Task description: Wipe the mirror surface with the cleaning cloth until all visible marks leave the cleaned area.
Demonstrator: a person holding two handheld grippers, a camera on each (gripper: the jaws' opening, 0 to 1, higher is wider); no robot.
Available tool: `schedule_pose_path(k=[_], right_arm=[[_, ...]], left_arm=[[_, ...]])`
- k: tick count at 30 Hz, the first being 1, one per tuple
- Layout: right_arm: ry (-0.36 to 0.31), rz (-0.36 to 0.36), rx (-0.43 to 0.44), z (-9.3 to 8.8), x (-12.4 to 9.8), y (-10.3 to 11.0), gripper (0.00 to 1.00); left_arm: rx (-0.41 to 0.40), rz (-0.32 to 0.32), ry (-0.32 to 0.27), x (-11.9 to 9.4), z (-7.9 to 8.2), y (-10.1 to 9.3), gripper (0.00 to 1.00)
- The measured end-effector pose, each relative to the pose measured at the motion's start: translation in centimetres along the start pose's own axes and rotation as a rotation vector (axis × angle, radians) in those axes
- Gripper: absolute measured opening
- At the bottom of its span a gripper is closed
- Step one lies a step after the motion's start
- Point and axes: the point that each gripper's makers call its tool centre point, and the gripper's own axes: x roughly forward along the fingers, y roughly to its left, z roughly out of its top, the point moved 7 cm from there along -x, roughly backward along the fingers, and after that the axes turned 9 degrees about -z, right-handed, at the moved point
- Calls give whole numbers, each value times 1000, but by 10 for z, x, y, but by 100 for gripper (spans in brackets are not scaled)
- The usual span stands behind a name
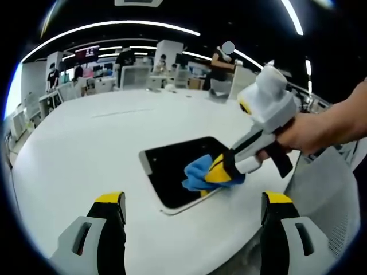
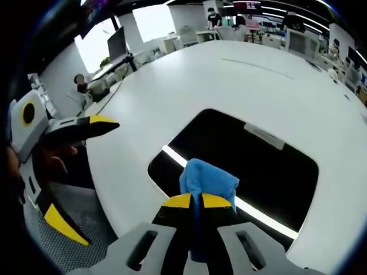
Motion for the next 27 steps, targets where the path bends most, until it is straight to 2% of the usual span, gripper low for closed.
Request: schedule_pose_path(k=[16, 27], right_arm=[[-12, 63, -55, 21, 18, 37, 0], [-10, 77, -43, 27, 23, 43, 0]], left_arm=[[1, -1, -1, -1, 0, 0, 99], [7, -1, 6, 0, 0, 0, 99]])
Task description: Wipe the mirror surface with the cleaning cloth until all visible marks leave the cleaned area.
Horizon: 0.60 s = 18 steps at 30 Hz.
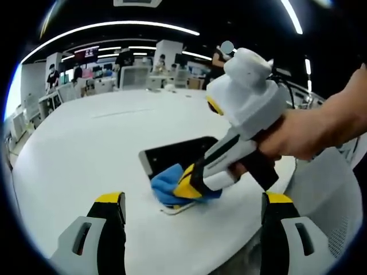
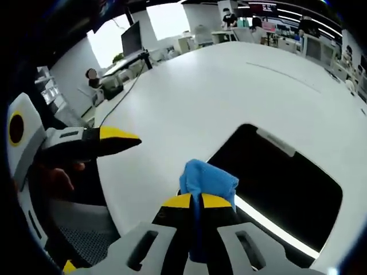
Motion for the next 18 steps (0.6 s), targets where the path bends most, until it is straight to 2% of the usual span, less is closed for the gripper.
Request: schedule_pose_path(k=[18], right_arm=[[3, 8, 5, 4, 4, 5, 0]], left_arm=[[41, -13, 20, 1, -1, -3, 99]])
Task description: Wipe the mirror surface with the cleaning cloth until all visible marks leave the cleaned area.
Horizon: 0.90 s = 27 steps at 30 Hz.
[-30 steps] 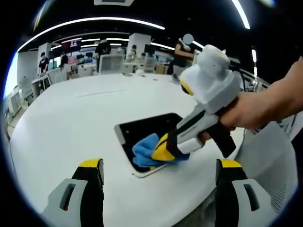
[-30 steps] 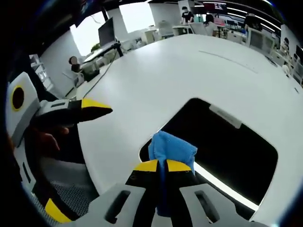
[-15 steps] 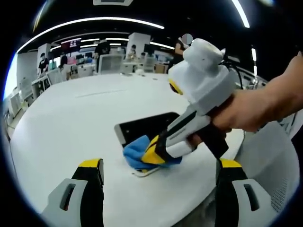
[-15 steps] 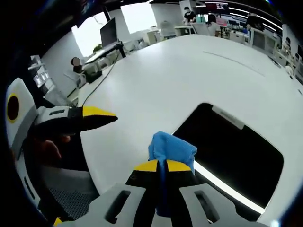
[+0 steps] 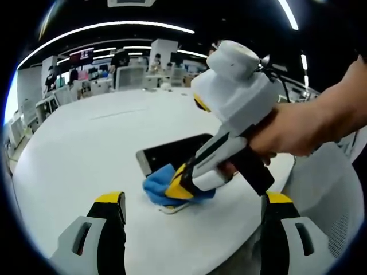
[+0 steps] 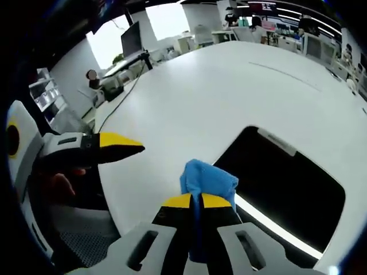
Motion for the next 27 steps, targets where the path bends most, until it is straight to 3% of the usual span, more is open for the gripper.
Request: schedule_pose_path(k=[27], right_arm=[[-5, -12, -11, 0, 0, 0, 0]], left_arm=[[-21, 16, -18, -2, 1, 3, 99]])
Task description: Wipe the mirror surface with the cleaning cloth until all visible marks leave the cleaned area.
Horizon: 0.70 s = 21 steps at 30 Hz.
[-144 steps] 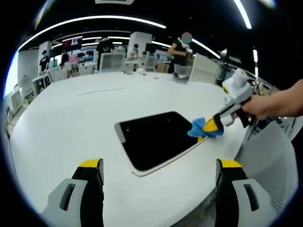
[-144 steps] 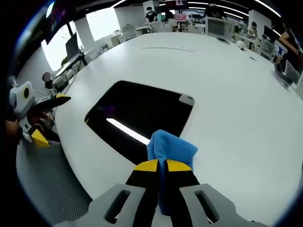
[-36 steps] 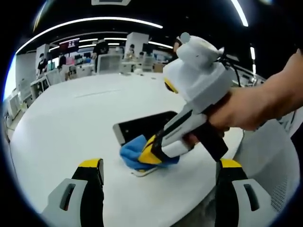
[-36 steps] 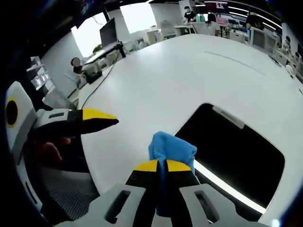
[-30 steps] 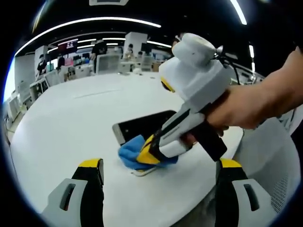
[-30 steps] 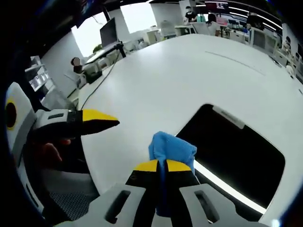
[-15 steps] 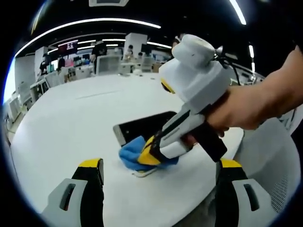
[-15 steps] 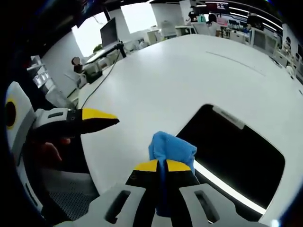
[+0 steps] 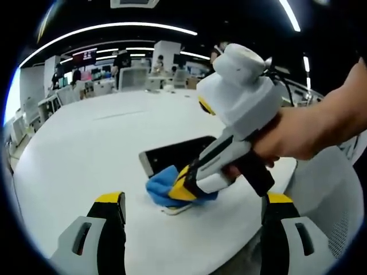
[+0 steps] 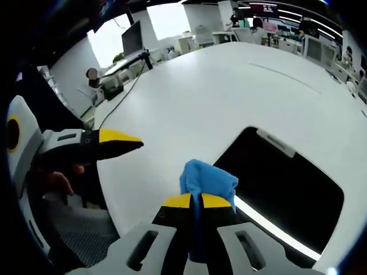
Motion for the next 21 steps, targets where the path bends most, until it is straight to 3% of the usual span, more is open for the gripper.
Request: schedule_pose_path(k=[21], right_arm=[[7, -27, 25, 16, 9, -14, 0]], left_arm=[[-13, 6, -4, 0, 0, 2, 99]])
